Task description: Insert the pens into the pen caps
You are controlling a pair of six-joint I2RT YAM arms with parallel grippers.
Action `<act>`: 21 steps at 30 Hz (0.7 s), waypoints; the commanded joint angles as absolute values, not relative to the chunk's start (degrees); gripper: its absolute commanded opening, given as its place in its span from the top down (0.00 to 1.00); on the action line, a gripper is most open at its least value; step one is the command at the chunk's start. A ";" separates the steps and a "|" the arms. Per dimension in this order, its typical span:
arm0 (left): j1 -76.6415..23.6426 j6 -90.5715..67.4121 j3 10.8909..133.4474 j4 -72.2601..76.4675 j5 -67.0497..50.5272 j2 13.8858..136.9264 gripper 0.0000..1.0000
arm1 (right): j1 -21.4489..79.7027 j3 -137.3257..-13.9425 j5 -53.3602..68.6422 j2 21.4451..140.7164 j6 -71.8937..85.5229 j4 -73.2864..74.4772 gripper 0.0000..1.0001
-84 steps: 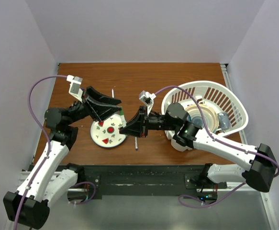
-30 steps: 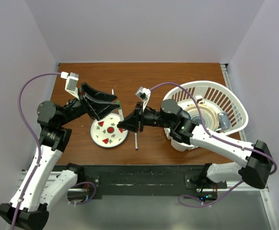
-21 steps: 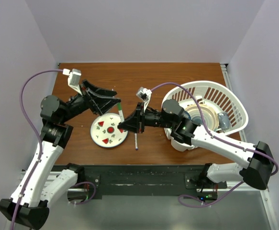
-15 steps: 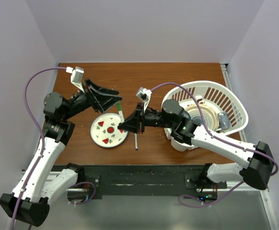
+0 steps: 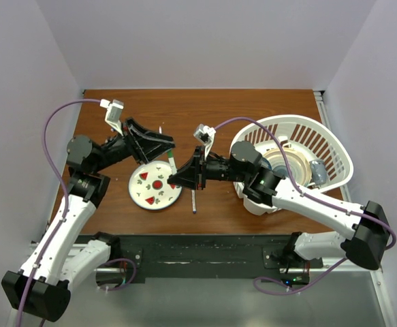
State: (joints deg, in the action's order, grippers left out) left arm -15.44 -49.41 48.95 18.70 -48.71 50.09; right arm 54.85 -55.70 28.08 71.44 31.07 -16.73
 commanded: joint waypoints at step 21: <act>-15.82 -73.79 27.52 52.62 -58.97 49.04 1.00 | 50.37 -70.31 24.70 74.00 23.03 -18.63 1.00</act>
State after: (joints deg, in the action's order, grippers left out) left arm -14.26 -66.70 33.34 46.48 -46.30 48.95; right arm 53.49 -61.52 29.74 74.54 27.11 -6.22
